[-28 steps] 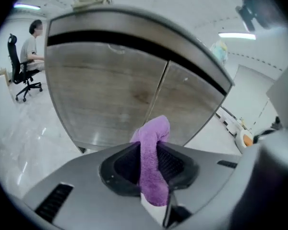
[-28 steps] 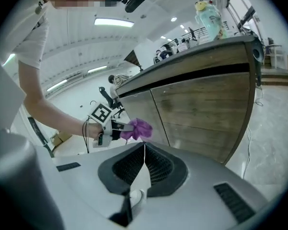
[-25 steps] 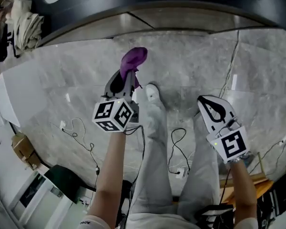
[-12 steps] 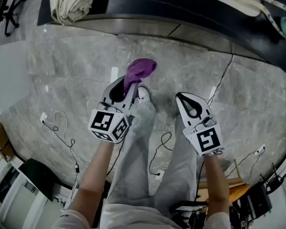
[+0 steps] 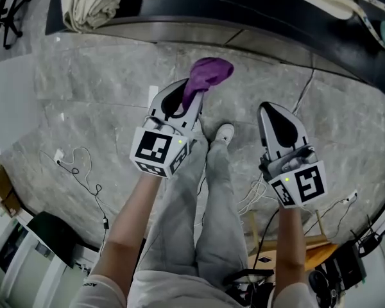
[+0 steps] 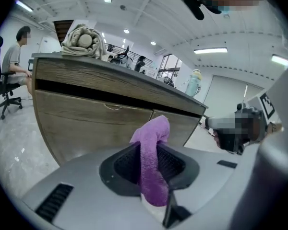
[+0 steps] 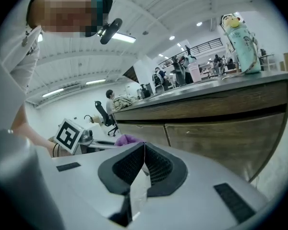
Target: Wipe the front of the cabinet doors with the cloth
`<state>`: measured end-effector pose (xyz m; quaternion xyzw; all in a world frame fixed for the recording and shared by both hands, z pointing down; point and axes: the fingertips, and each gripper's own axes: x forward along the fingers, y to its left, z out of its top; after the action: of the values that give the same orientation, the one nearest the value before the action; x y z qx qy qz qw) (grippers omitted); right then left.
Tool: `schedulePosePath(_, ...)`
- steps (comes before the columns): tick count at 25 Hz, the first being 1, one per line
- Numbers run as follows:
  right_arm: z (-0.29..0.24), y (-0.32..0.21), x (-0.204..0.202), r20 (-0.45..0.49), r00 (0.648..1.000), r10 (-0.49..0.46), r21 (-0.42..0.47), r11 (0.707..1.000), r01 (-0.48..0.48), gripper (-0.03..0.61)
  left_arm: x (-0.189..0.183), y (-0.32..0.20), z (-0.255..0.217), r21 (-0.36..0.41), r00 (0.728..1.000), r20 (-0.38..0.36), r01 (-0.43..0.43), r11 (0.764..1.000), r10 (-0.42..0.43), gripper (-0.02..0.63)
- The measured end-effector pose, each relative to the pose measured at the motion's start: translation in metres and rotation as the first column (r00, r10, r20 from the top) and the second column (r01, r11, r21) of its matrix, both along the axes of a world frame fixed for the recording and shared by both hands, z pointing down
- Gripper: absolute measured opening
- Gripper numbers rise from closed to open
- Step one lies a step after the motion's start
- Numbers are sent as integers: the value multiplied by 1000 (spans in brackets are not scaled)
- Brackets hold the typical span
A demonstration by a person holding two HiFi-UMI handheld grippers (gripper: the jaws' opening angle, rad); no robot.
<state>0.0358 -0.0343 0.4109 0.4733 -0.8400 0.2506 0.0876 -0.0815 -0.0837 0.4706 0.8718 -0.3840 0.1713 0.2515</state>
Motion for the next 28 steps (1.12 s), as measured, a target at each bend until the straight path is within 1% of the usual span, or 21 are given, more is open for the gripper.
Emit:
schedulePosePath(4,6,19,2,15,999,-33,-21,999,33,26,24,-18,-7,46,999,42,-30,998,28,87)
schedulePosePath(6,10,33,2,28,998,-49,-33,998,50,26,31,-24,-14,64,999,51,-19,998,16,87)
schedulePosePath(9,14,47,8,40,997,-59,-51,997,61,26,38,-30,-30,88,999,49,19,996,-23,89)
schedulePosePath(11,16,49,11,37,998,-51,-49,997,53,26,40,-37,-35,117,997,73,30,993,-39,88)
schedulePosePath(13,18,49,8,31,999,-43,-42,998,44,27,37,-45,-32,123,995,85,41,992,-52,88)
schedulePosePath(16,20,50,5,21,999,-30,-40,999,30,28,35,-57,-21,116,995,70,67,991,-75,89)
schedulePosePath(19,27,42,12,13,1000,20,-39,999,-19,27,37,-78,-13,131,995,68,67,989,-76,89)
schedulePosePath(21,37,38,3,18,997,69,-54,996,-68,26,25,-90,-8,134,995,75,51,990,-61,87)
schedulePosePath(23,46,38,-21,28,995,100,-72,993,-98,26,-2,-97,-4,135,995,89,34,990,-46,89)
schedulePosePath(25,49,34,-52,37,995,95,-77,993,-92,26,-35,-104,-3,139,994,104,30,990,-45,87)
schedulePosePath(28,49,26,-95,39,998,49,-77,996,-46,26,-77,-116,-3,148,990,131,35,988,-55,89)
